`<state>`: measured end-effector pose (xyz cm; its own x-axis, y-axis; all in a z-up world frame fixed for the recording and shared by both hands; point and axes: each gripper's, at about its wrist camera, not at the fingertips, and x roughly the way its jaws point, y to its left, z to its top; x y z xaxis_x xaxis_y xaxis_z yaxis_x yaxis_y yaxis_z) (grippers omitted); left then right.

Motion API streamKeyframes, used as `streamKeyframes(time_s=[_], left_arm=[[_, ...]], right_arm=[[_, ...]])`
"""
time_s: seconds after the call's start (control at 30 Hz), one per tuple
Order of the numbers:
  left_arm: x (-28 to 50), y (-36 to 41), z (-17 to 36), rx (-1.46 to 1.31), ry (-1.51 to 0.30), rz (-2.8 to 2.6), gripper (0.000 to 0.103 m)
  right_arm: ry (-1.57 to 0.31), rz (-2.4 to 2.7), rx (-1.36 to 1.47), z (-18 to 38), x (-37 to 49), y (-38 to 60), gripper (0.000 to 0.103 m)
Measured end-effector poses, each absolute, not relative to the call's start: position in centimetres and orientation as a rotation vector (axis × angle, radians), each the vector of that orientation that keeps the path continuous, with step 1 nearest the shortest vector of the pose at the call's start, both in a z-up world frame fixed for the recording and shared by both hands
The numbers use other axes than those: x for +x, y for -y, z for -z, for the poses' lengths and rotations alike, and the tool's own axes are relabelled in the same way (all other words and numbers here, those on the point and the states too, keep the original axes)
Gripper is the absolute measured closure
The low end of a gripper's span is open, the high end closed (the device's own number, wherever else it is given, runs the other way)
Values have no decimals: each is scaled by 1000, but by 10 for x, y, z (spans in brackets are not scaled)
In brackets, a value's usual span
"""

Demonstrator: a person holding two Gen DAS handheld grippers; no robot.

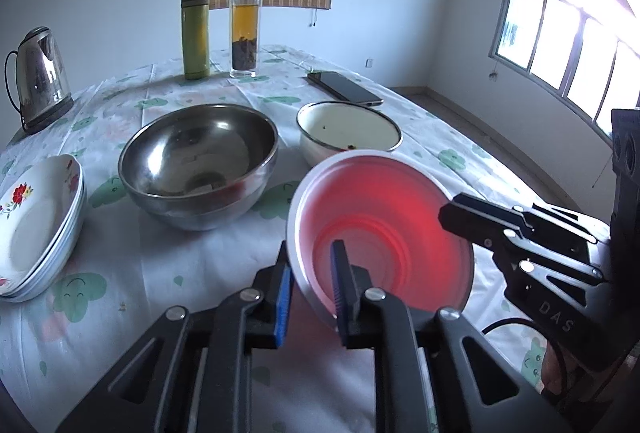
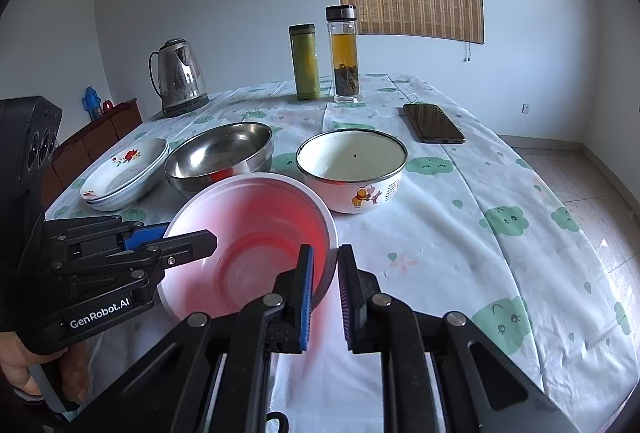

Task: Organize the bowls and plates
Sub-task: 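Close the left tool on the basin rim while the right tool grips the opposite rim, then carry the pink basin with both tools and lower it into the steel bowl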

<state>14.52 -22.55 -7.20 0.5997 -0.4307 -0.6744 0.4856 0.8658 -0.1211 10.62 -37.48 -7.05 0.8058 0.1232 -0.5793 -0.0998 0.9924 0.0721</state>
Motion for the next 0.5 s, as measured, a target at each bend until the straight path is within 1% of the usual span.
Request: streamKeyframes(time_s=[0.5], left_arm=[[151, 193, 31, 57, -678, 461, 87]], right_arm=[[-544, -180, -3, 33, 111, 346, 90]])
